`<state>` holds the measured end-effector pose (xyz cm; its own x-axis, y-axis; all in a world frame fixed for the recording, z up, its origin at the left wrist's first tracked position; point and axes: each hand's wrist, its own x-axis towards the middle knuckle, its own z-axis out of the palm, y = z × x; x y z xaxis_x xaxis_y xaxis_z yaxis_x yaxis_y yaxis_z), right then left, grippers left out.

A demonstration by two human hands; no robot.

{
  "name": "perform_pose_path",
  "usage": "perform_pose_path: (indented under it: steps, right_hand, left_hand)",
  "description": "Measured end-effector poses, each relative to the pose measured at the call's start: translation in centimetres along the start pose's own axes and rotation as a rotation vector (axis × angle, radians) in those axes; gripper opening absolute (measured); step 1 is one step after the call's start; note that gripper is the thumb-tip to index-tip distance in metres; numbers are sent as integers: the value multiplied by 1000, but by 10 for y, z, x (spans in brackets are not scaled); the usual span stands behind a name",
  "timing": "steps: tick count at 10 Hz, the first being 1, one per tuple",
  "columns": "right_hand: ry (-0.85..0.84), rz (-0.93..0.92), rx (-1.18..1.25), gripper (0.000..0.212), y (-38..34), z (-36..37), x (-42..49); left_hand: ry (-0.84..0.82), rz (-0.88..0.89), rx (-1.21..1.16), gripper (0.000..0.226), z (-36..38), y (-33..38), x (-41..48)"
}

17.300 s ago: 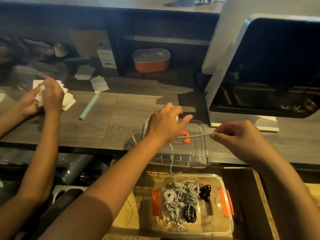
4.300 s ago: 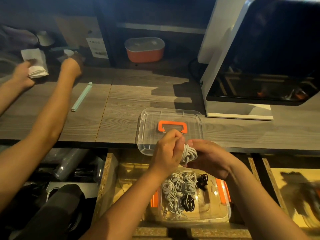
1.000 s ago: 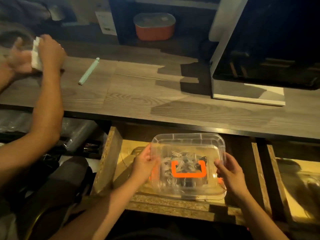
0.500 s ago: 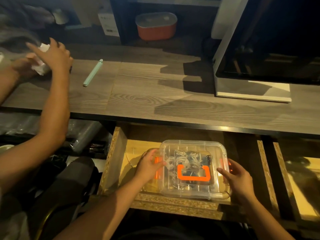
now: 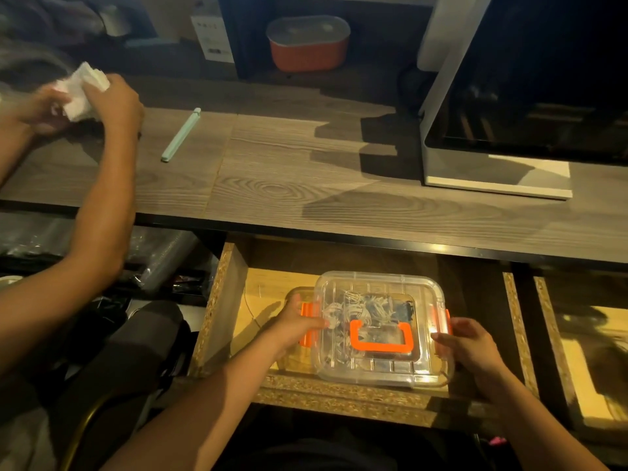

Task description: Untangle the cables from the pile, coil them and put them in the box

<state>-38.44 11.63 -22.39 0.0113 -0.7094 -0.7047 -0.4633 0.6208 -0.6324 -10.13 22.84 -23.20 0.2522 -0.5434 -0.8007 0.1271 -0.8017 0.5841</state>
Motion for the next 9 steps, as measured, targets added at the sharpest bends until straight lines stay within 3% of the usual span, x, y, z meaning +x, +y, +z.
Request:
perform_pose_path:
  steps: [1,2,4,5,7,8,9]
  right_hand:
    - [31,60,-9,65,-4,3,6]
    - [15,118,-24,70,-5,3,9]
    - [204,-4,-226,45,-9,23,1]
    - [170,-48,-300,35,-10,29,-1]
    - [248,-127,-439,33,-15,35,-7]
    - [200,-173,-602,24,-18,33,-6]
    - [99,-204,-868,35,-37,29,-9]
  left_hand:
    - [45,61,56,96,-1,1,-4]
    - [159,159,73,86,4,5,-9]
    - [320,224,46,72,11,9,-13]
    - [375,244,41,66,8,9,-11]
    - [391,296,58,52,6,8,-10]
    - [422,289,112,37,5,4,-8]
    - [378,288,286,37,4,15,-12]
